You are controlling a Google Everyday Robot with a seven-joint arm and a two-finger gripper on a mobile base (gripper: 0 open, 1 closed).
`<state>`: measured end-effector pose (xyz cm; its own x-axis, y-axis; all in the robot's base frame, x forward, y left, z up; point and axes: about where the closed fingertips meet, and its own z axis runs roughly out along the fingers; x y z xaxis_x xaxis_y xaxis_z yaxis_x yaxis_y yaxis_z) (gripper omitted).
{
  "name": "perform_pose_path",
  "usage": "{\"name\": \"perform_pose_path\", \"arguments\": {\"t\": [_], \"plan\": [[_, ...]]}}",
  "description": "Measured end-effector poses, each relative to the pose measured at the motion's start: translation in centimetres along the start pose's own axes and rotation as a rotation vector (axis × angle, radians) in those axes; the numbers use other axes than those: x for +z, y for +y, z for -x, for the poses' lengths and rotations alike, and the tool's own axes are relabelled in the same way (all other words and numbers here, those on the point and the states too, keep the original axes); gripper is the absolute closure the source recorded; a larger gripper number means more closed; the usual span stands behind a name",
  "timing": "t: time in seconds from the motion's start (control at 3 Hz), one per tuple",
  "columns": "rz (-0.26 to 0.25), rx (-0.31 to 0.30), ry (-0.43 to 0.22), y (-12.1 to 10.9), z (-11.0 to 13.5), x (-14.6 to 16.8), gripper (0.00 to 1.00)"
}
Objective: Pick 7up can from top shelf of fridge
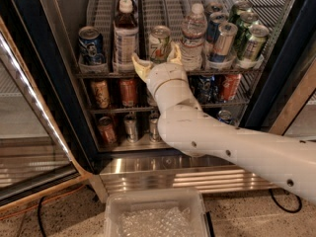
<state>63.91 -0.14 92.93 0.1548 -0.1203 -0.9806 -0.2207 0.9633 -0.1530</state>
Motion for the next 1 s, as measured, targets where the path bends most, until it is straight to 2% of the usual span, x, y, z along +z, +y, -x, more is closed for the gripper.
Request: {"name": "perform_pose_path", "arguments": {"t": [0.33, 0.67, 1.0], "plan": [[-0.012, -0.001, -0.003, -0.3, 0.0, 0.9, 0.31], [-0.040, -0.001, 0.004, -1.3, -0.9, 3.5, 0.33], [-0.043, 0.001, 0.004, -1.5, -0.9, 3.6, 0.33]]}}
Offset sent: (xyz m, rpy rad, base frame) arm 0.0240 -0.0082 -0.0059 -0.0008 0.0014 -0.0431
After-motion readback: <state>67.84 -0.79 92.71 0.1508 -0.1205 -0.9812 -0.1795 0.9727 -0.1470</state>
